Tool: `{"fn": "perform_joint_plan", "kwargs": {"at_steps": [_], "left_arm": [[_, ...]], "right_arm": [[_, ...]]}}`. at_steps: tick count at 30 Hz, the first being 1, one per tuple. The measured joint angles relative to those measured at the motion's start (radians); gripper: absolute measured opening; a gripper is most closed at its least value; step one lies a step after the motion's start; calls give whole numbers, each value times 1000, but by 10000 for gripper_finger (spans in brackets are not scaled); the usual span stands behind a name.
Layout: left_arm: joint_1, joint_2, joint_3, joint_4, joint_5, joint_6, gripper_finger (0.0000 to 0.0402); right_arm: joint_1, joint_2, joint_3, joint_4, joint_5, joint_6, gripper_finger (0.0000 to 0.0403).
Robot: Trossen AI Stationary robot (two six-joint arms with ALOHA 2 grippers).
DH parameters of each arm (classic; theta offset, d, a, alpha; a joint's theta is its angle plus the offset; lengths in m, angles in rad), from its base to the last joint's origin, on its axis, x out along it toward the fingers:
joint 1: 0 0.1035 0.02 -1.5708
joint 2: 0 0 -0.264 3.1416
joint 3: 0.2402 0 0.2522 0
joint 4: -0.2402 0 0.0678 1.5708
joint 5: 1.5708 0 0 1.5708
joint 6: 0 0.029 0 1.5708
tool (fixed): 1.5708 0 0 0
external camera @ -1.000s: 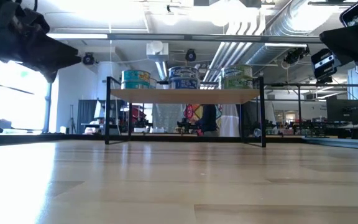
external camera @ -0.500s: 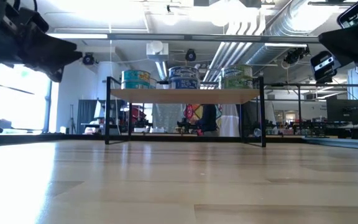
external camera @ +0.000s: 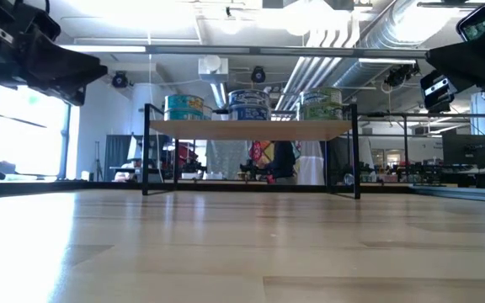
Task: Stack canned seafood by type on shelf
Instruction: Return to Home Position
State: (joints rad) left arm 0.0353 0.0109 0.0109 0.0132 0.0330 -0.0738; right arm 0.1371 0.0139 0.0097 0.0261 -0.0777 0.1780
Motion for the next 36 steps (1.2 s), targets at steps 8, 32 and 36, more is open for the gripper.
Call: {"fn": "perform_joint_plan", "kwargs": {"at_steps": [8, 32, 36], "left_arm": [[-6, 0, 0, 0, 0, 0, 85], [-5, 13, 1, -5, -47, 34, 85], [-5, 13, 1, -5, -48, 34, 85]], "right_arm": [[-36, -14, 18, -39, -30, -29, 0], [-157, 12, 0, -2, 21, -55, 0], [-157, 12, 0, -2, 21, -81, 0]]}}
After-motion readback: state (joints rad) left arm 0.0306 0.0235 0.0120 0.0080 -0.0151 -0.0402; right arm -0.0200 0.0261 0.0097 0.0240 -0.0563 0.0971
